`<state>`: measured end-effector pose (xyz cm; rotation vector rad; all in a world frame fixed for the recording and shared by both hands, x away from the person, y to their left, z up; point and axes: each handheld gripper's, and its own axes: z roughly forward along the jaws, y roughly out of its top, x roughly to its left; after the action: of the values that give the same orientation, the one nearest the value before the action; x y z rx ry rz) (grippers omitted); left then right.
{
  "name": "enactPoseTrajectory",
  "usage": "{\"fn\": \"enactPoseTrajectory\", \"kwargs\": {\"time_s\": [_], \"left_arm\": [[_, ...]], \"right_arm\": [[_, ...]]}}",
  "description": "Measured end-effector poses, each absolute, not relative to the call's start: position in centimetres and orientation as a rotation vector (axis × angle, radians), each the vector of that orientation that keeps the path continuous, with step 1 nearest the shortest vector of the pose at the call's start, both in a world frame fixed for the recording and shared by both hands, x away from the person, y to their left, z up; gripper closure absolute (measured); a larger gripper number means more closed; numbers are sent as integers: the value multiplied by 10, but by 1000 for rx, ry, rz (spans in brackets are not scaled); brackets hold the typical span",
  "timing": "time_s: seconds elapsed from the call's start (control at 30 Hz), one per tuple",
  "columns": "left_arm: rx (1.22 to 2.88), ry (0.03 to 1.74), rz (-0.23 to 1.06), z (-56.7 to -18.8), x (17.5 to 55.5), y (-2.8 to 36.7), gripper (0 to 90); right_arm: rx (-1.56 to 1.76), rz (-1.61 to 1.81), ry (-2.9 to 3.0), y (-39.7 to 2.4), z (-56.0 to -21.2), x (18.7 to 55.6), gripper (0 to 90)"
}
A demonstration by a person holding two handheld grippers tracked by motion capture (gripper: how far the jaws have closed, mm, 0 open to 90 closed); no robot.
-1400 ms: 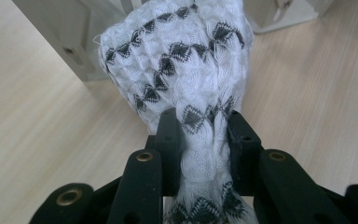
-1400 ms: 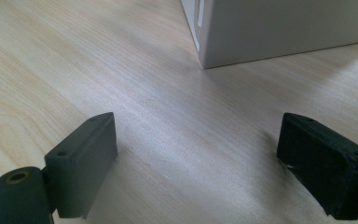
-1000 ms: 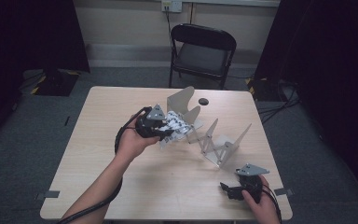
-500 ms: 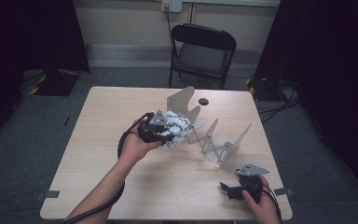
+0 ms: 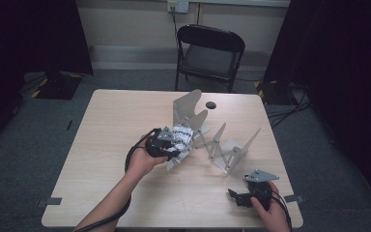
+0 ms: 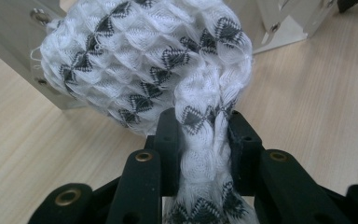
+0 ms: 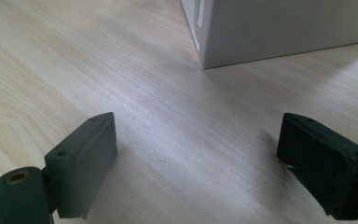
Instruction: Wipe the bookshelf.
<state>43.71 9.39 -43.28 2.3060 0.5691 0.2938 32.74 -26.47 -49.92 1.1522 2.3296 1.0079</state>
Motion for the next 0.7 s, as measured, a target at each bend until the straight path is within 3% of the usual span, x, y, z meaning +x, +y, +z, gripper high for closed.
{"fn": "enactPoseTrajectory", "kwargs": {"time_s": [0.7], "left_arm": [[2338,611,236,-463,427,108,702]], "right_arm": [[1152,1007,2330,-265,-499,327,114]]}}
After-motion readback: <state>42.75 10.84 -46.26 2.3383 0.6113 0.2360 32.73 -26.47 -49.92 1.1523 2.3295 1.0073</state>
